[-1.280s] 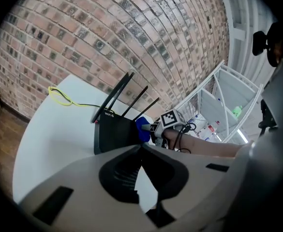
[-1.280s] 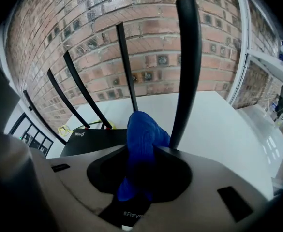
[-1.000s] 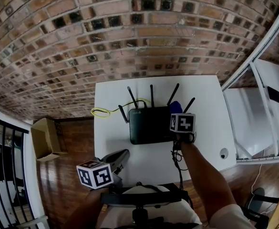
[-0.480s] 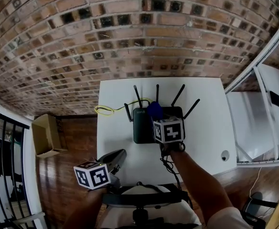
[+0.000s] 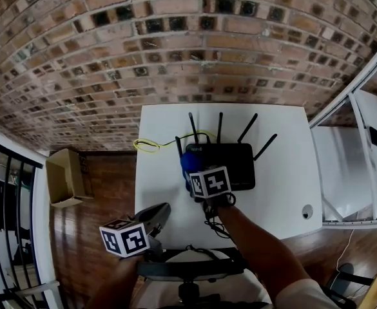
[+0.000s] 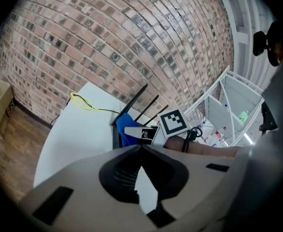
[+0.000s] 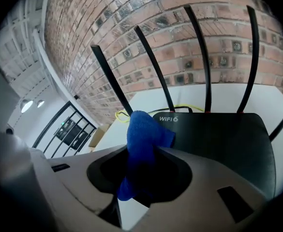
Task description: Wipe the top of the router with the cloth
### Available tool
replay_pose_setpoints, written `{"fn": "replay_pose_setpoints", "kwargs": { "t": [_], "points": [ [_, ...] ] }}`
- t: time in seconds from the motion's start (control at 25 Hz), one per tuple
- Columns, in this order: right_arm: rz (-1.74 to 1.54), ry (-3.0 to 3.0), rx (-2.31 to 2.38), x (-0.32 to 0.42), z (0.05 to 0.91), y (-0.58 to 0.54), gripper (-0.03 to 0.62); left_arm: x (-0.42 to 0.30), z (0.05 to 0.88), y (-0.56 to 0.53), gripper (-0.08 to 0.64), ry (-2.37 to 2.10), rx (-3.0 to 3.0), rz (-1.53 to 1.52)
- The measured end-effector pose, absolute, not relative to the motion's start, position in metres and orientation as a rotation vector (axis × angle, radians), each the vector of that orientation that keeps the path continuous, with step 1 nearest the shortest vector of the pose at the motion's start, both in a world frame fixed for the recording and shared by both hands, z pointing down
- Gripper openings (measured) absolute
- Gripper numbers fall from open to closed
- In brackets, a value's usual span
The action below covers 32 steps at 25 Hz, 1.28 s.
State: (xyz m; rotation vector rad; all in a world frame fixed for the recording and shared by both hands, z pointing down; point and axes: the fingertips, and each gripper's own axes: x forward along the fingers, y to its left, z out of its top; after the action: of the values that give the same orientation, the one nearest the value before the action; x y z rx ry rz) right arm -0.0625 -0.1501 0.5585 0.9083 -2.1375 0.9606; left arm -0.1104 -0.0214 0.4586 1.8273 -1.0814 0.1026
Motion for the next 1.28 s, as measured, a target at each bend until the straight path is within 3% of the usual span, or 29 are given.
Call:
{"fn": "replay_pose_setpoints", "kwargs": {
  "t": [1.28],
  "points": [
    [0.830, -1.876, 1.292, 0.146, 0.563, -0.181, 0.135, -0.052, 0.457, -0.034, 0.028, -0.947, 1.910, 0.211]
  ]
}}
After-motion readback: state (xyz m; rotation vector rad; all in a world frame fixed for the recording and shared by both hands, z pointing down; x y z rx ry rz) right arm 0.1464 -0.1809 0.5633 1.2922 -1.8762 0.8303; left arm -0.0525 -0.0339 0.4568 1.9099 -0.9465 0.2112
